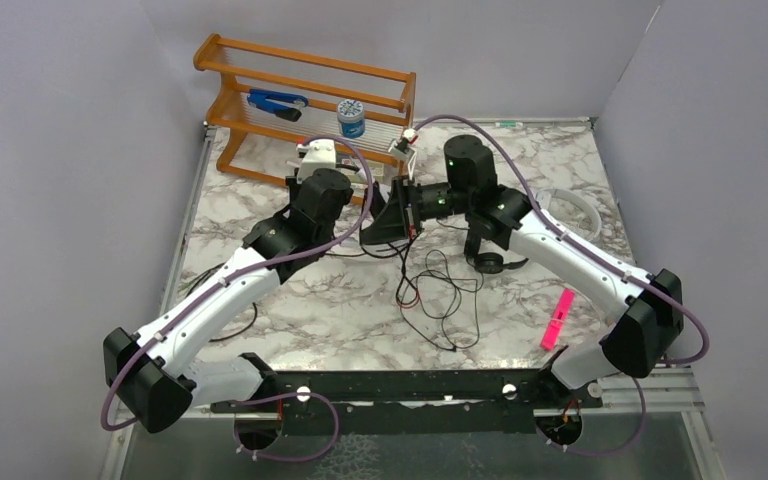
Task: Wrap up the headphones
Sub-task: Wrap the headphones cable around the headphones.
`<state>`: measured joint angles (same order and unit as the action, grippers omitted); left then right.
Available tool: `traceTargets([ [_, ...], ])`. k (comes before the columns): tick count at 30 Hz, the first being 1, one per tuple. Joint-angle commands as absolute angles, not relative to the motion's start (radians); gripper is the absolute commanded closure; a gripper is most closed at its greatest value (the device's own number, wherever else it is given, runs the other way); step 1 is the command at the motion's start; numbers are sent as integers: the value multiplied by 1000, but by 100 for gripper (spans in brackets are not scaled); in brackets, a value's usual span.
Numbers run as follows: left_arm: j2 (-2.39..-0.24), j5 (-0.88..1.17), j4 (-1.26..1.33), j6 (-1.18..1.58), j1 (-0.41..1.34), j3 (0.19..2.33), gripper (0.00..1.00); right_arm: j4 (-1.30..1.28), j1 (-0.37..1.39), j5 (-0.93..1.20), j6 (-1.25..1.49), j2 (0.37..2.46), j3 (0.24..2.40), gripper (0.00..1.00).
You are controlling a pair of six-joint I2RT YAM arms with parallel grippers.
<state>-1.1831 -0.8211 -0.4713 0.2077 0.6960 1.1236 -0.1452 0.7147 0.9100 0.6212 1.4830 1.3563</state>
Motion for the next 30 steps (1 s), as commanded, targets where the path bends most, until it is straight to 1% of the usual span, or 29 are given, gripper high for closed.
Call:
traceTargets([
  [1, -1180, -899, -422, 317, 690, 1212, 100, -12, 767, 861, 661, 1439, 1300, 82],
  [3, -1159, -882, -379, 320, 689, 1212, 100, -28, 767, 847, 643, 1436, 1280, 78],
  [7, -1118, -870, -318, 337, 689, 1202, 100, -141, 767, 812, 557, 1445, 1303, 70],
  [9, -1096, -858, -286, 341, 689, 1192, 100, -187, 767, 798, 503, 1440, 1313, 64],
  [14, -1058, -830, -258, 334, 689, 1183, 100, -388, 767, 606, 311, 1394, 1381, 39],
  [16, -1040, -827, -259, 328, 688, 1176, 100, -440, 767, 542, 254, 1381, 1400, 32],
  [20, -998, -829, -261, 339, 688, 1160, 100, -505, 767, 523, 186, 1367, 1431, 26],
  [26, -973, -825, -234, 342, 689, 1149, 100, -519, 767, 555, 188, 1315, 1478, 20],
  [30, -973, -817, -223, 352, 689, 1147, 100, -541, 767, 454, 197, 1291, 1522, 15],
])
